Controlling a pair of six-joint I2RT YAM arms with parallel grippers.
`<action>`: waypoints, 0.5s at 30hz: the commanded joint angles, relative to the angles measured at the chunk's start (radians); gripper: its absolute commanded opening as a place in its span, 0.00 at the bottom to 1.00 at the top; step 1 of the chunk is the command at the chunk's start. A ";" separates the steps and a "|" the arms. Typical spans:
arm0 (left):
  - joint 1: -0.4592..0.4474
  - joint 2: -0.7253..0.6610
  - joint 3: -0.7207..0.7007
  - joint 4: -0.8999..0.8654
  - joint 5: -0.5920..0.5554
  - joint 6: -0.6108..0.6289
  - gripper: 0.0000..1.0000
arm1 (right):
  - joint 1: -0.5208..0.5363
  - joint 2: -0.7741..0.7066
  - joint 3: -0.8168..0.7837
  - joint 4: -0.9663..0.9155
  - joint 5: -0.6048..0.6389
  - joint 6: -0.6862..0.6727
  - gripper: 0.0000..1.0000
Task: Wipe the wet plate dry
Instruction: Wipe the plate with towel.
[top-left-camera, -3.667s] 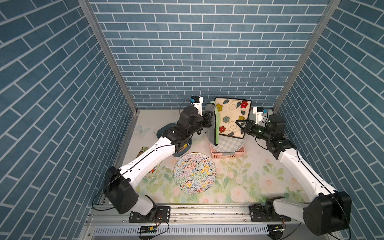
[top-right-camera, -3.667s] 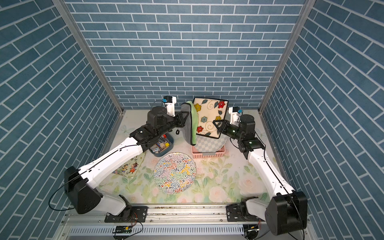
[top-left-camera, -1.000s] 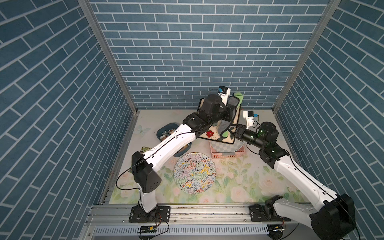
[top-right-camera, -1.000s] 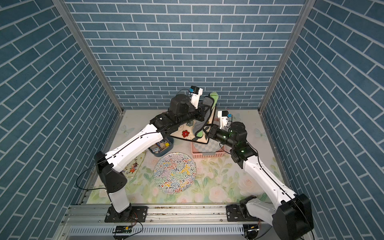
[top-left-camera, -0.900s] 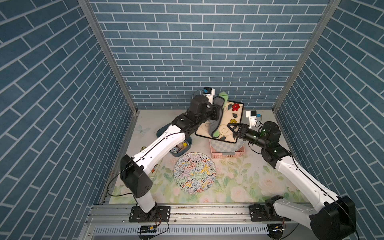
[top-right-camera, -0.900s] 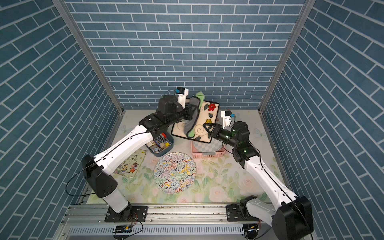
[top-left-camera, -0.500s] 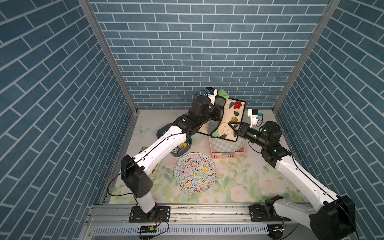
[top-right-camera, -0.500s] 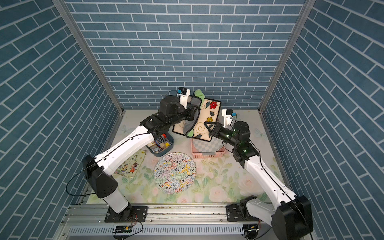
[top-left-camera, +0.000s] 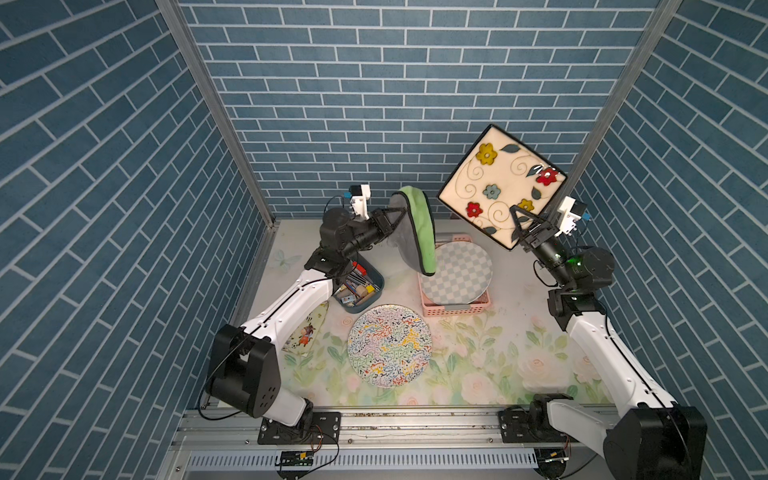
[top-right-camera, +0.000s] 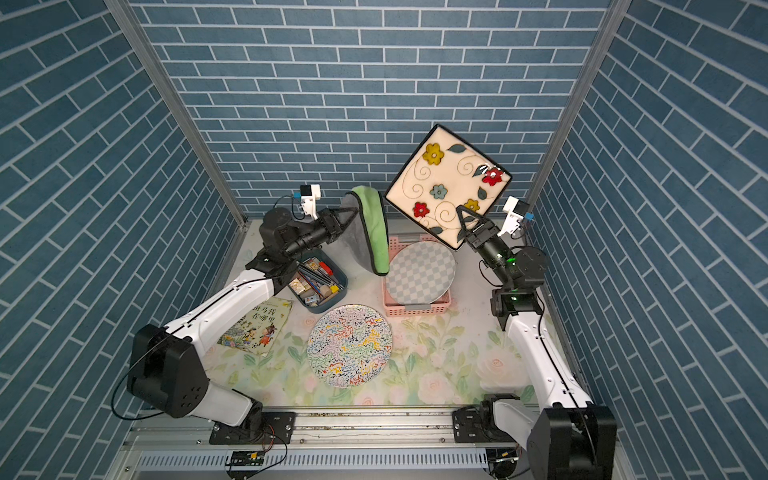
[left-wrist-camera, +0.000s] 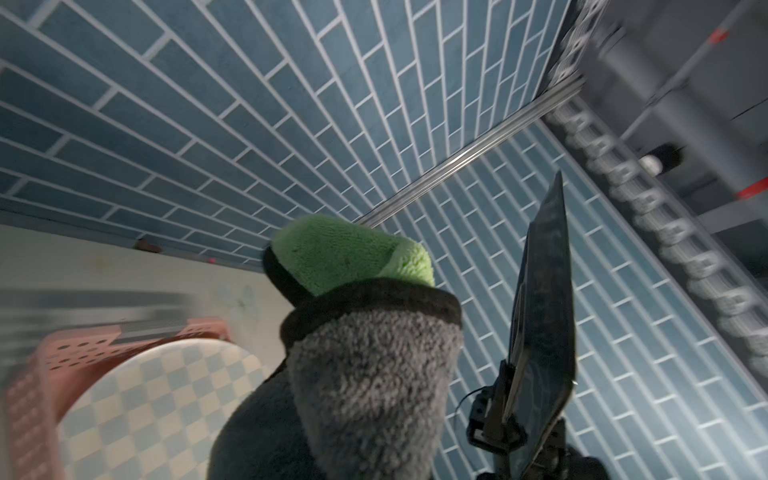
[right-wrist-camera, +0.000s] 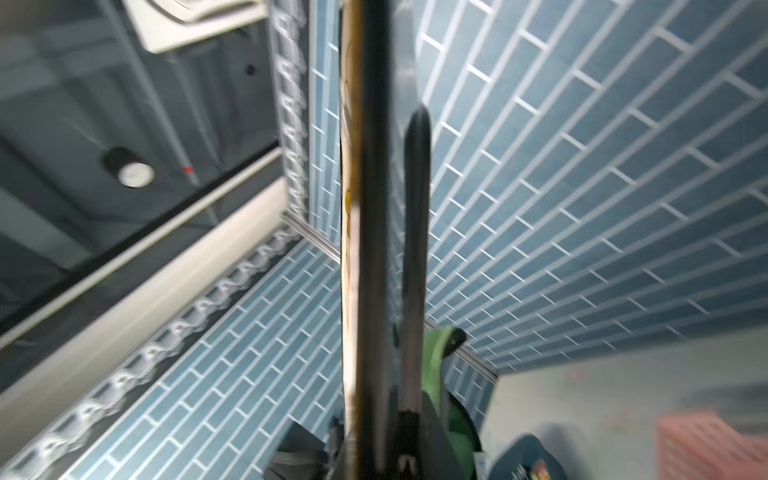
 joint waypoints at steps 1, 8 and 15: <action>-0.014 -0.030 0.074 0.505 0.128 -0.358 0.00 | 0.021 0.011 0.079 0.488 -0.030 0.191 0.00; -0.105 0.067 0.212 0.767 0.068 -0.579 0.00 | 0.131 0.079 0.111 0.518 -0.086 0.194 0.00; -0.165 0.122 0.296 0.779 0.045 -0.609 0.00 | 0.309 0.143 0.124 0.608 -0.145 0.167 0.00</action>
